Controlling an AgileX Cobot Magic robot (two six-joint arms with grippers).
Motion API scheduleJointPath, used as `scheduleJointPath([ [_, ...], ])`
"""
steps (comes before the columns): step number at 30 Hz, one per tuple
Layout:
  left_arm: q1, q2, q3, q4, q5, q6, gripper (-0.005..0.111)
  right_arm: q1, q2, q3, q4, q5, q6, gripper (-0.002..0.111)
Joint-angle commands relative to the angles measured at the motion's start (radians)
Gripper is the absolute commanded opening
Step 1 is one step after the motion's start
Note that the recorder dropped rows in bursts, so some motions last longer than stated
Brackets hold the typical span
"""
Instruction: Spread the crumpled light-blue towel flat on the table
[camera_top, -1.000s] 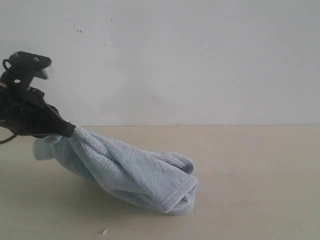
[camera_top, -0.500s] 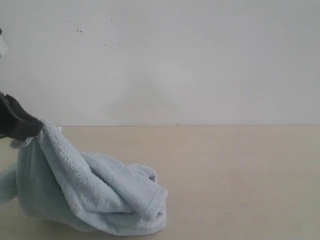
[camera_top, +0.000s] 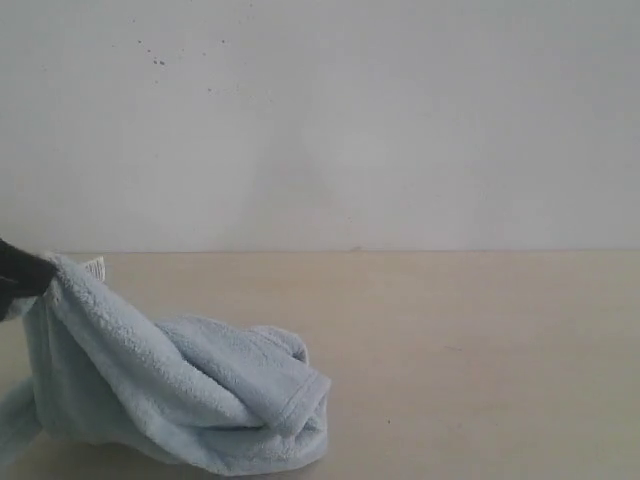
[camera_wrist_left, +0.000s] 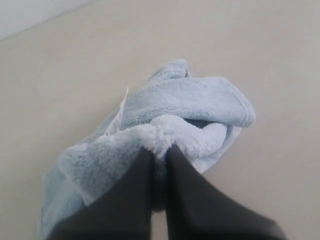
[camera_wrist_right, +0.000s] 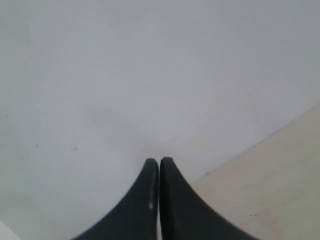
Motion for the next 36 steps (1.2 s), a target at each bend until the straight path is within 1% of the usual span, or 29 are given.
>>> scheduleJointPath([
  [1, -0.003, -0.071, -0.035, -0.096, -0.021, -0.001, 0.004, 0.108, 0.122, -0.163, -0.07, 0.141, -0.195, 0.0],
  [4, -0.003, -0.079, -0.127, -0.15, 0.015, 0.001, 0.004, 0.213, 0.302, -0.305, -0.07, 0.258, -0.348, 0.0],
  [5, -0.003, -0.073, -0.172, -0.159, 0.04, 0.001, 0.004, 0.257, 0.386, -0.364, -0.07, 0.302, -0.399, 0.0],
  [9, -0.003, -0.037, -0.367, -0.16, 0.109, -0.003, 0.004, 0.375, 0.632, -0.518, -0.07, 0.432, -0.528, 0.0],
  [11, -0.003, -0.012, -0.458, -0.16, 0.127, -0.008, 0.004, 0.418, 0.737, -0.569, -0.07, 0.445, -0.618, 0.0],
  [15, -0.003, 0.035, -0.573, -0.101, 0.167, -0.067, 0.004, 0.449, 0.907, -0.63, -0.068, 0.462, -0.737, 0.001],
  [17, -0.003, 0.05, -0.61, -0.045, 0.2, -0.101, 0.004, 0.449, 0.99, -0.652, -0.066, 0.47, -0.775, 0.009],
  [21, -0.003, 0.039, -0.63, 0.079, 0.211, -0.146, 0.004, 0.449, 1.108, -0.683, -0.038, 0.477, -0.864, 0.042],
  [23, -0.003, 0.026, -0.636, 0.159, 0.216, -0.18, 0.004, 0.449, 1.161, -0.698, 0.028, 0.474, -0.947, 0.054],
  [24, -0.003, 0.021, -0.638, 0.178, 0.22, -0.191, 0.004, 0.449, 1.182, -0.708, 0.062, 0.474, -0.989, 0.057],
  [27, -0.003, 0.0, -0.638, 0.206, 0.228, -0.204, 0.004, 0.449, 1.265, -0.74, 0.255, 0.476, -1.186, 0.057],
  [30, -0.003, -0.019, -0.638, 0.215, 0.244, -0.204, 0.004, 0.449, 1.343, -0.776, 0.494, 0.493, -1.406, 0.057],
  [33, -0.003, -0.038, -0.638, 0.248, 0.267, -0.204, 0.004, 0.449, 1.424, -0.804, 0.719, 0.527, -1.684, 0.057],
  [36, -0.003, -0.053, -0.638, 0.296, 0.292, -0.23, 0.004, 0.449, 1.487, -0.837, 0.841, 0.562, -1.864, 0.057],
])
